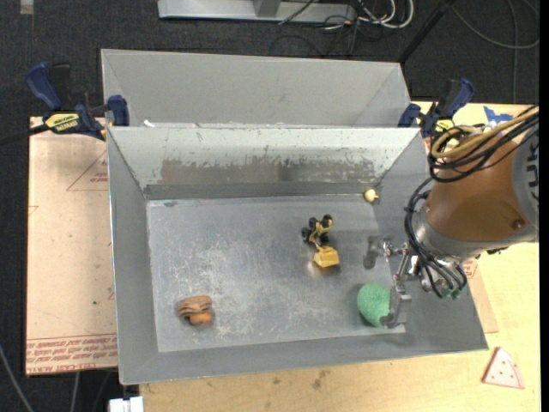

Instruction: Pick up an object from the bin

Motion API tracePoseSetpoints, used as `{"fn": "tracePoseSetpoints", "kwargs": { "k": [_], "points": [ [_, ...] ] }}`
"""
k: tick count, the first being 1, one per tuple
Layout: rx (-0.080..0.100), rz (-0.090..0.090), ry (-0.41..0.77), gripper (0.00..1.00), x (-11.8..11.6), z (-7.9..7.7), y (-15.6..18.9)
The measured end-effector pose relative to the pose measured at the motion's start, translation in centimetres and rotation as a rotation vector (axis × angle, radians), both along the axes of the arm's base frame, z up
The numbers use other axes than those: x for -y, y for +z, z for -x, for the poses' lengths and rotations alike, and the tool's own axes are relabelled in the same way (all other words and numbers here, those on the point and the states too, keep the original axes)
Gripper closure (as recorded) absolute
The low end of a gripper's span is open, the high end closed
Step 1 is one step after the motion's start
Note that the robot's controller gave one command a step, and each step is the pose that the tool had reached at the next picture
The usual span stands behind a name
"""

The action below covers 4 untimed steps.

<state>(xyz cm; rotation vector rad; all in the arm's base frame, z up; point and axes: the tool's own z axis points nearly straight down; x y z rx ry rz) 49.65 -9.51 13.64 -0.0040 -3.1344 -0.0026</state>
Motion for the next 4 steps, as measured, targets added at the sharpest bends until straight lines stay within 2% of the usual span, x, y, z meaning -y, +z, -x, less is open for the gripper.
{"fn": "tracePoseSetpoints", "kwargs": {
  "k": [1,2,3,4],
  "points": [
    [0.008,0.001,0.003,0.0,0.0,-0.2,0.4],
    [0.014,0.001,-0.058,0.0,1.7,1.0,-6.3],
    [0.004,0.0,-0.074,0.0,1.6,1.6,-0.1],
    [0.016,0.002,-0.064,0.0,1.6,1.0,-3.9]
  ]
}}
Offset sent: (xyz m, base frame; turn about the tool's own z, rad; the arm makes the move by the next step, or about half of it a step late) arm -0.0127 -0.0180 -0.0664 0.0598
